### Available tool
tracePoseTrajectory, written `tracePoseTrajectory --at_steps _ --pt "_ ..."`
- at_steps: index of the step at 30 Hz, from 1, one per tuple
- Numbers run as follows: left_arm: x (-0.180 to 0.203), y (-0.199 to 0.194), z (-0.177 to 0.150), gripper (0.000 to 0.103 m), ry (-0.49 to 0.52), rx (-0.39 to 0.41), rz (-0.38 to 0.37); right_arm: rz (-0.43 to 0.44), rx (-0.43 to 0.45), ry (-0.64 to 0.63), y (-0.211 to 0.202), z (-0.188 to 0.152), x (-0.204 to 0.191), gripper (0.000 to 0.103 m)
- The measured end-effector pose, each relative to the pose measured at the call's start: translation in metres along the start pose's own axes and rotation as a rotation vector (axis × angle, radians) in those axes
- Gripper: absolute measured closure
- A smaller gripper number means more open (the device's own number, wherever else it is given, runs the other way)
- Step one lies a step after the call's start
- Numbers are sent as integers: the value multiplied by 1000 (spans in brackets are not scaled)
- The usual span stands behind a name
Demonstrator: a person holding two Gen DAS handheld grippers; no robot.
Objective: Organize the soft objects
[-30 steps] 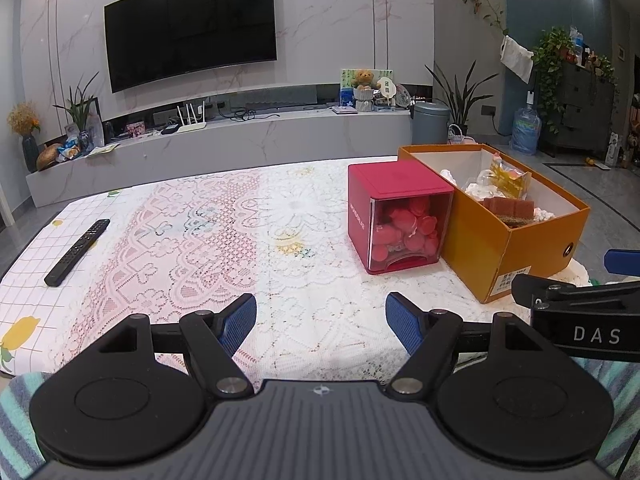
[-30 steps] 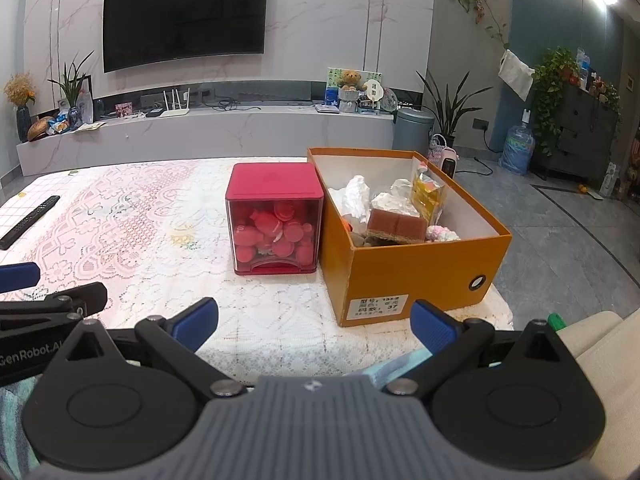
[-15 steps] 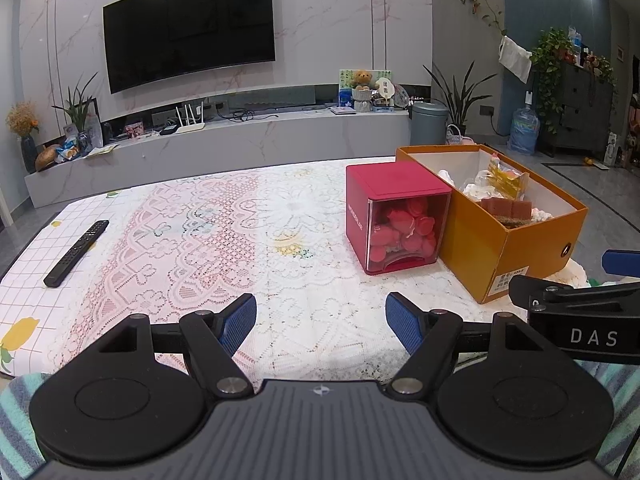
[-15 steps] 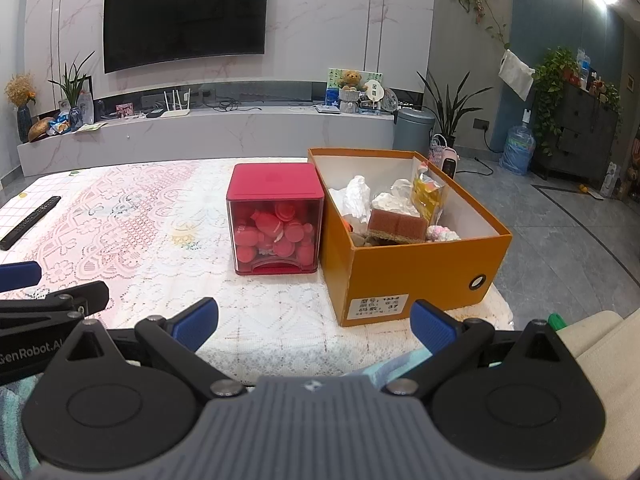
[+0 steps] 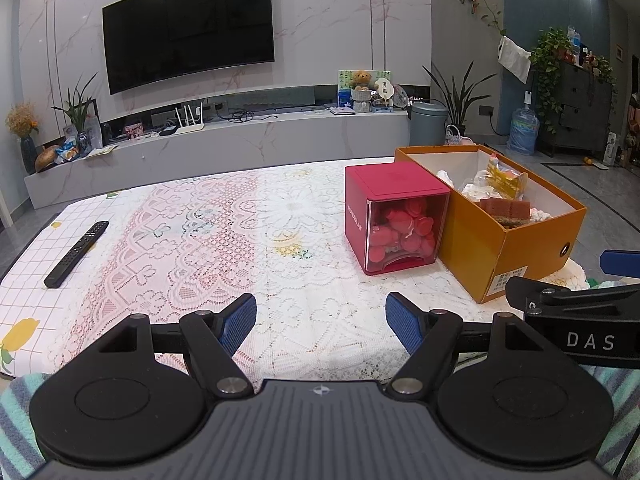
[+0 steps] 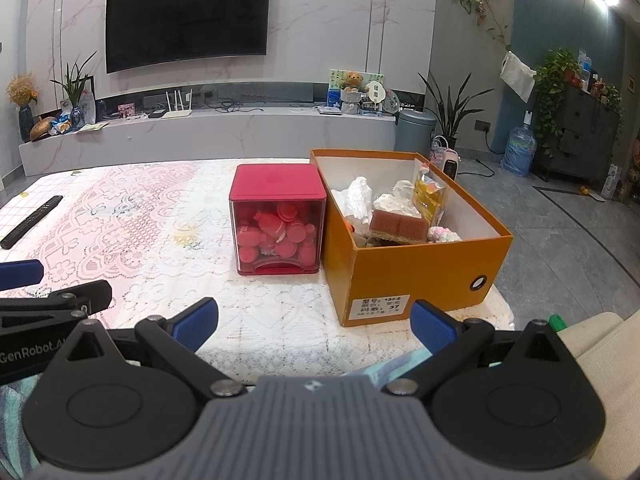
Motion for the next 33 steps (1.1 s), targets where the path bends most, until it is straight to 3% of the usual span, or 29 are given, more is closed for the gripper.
tracePoseTrajectory --at_steps 33 --pt "-1 -1 1 16 -2 -2 1 7 -3 -1 1 -1 -3 3"
Point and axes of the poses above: each gripper's, at about its wrist camera, not at the fingertips, and y roughly the way its jaws point, x to its right, z to its top, the point moved 5 cm from there along y, roughly the way its jaws point, and after that the axes turned 3 degrees about z, right-handed, at the moved point
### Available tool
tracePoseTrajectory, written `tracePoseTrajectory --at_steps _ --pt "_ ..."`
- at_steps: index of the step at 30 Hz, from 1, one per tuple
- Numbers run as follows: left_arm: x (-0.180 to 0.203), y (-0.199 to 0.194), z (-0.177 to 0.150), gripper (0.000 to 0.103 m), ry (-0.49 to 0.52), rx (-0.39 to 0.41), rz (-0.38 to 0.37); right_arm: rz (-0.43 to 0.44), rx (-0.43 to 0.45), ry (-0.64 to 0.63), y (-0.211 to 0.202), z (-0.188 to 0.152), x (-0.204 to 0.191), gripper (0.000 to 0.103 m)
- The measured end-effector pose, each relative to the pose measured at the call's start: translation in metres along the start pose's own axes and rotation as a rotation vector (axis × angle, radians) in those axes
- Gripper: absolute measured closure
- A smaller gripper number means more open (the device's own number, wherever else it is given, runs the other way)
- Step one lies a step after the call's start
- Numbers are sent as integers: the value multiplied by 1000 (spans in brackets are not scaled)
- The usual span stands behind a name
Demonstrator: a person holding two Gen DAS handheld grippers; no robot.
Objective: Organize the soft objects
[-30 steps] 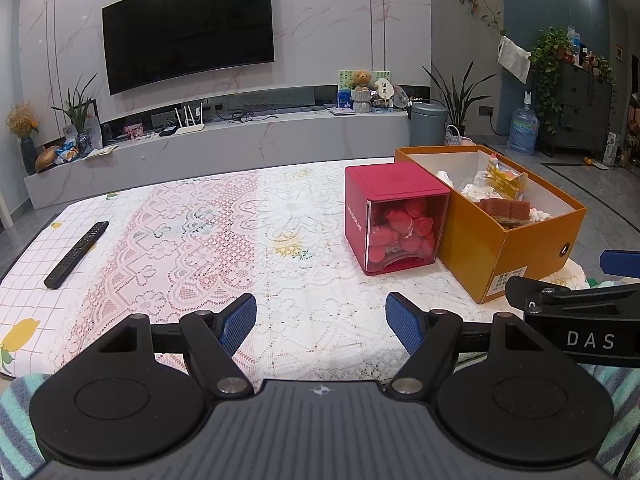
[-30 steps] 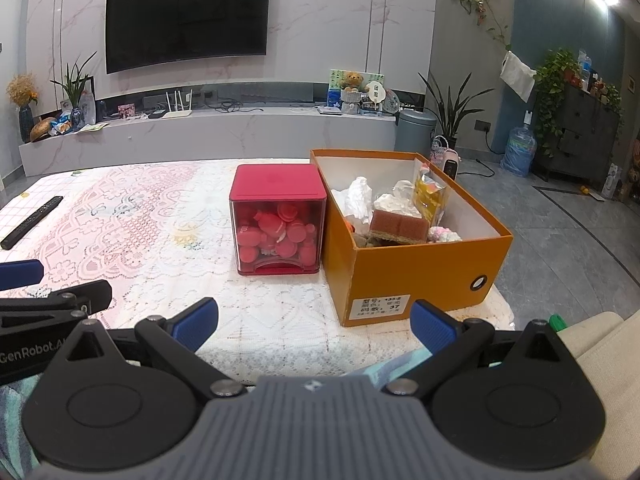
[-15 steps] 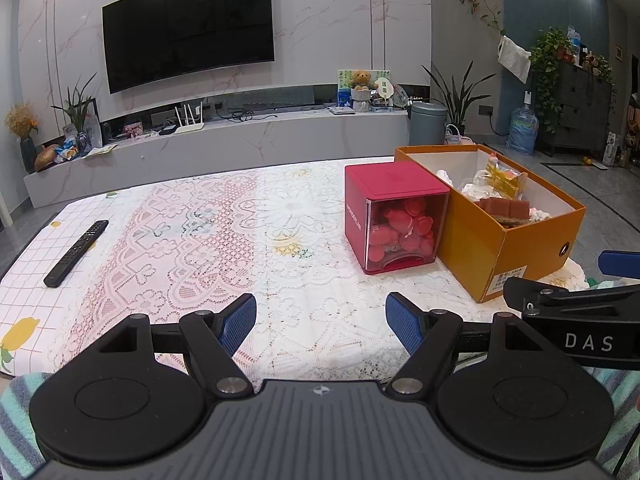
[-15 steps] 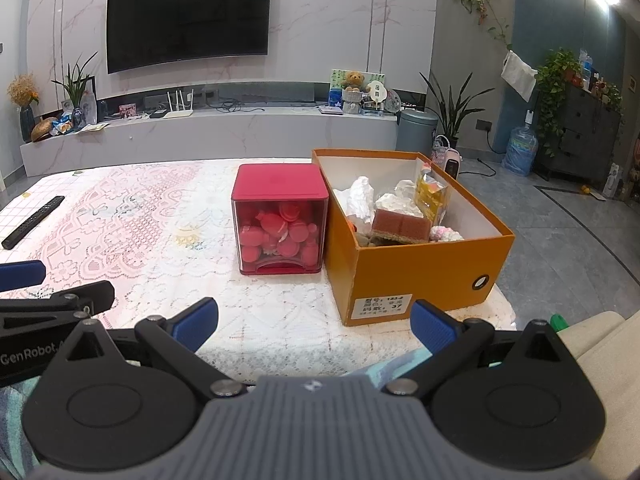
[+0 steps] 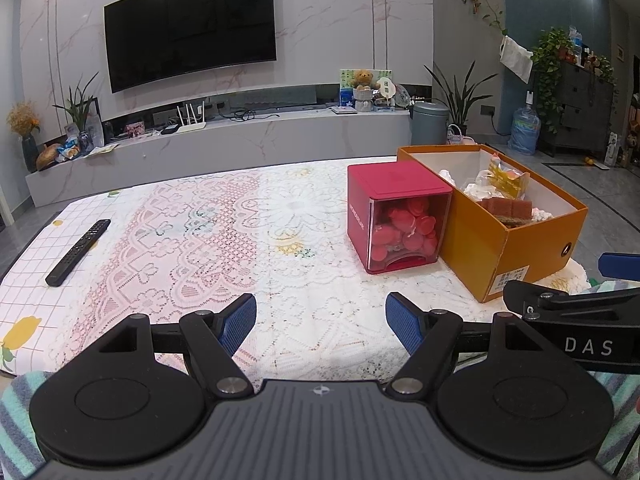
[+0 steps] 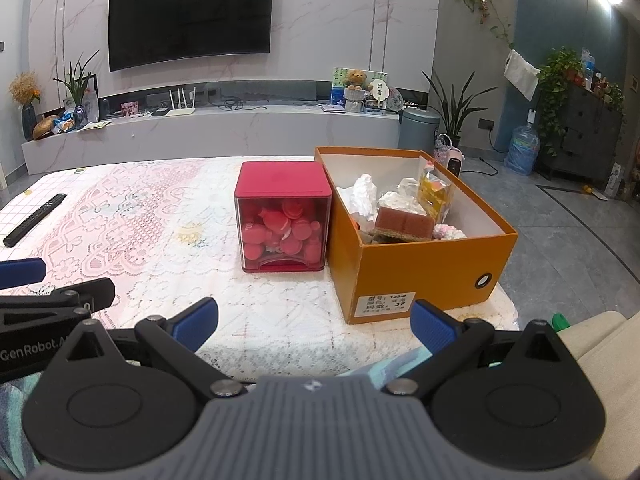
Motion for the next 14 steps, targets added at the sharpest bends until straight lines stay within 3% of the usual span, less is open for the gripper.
tracePoseTrajectory --at_steps 14 --pt "-1 -2 -2 16 -2 0 -1 3 -1 -3 1 -1 0 3"
Point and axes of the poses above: each gripper's, at about its wrist camera, not at the fingertips, and y roughly the way its jaws point, x to its right, z to its top, the point moved 5 cm from there along y, roughly the way its jaws point, and after that the axes turned 3 degrees about z, right-handed, at the moved point
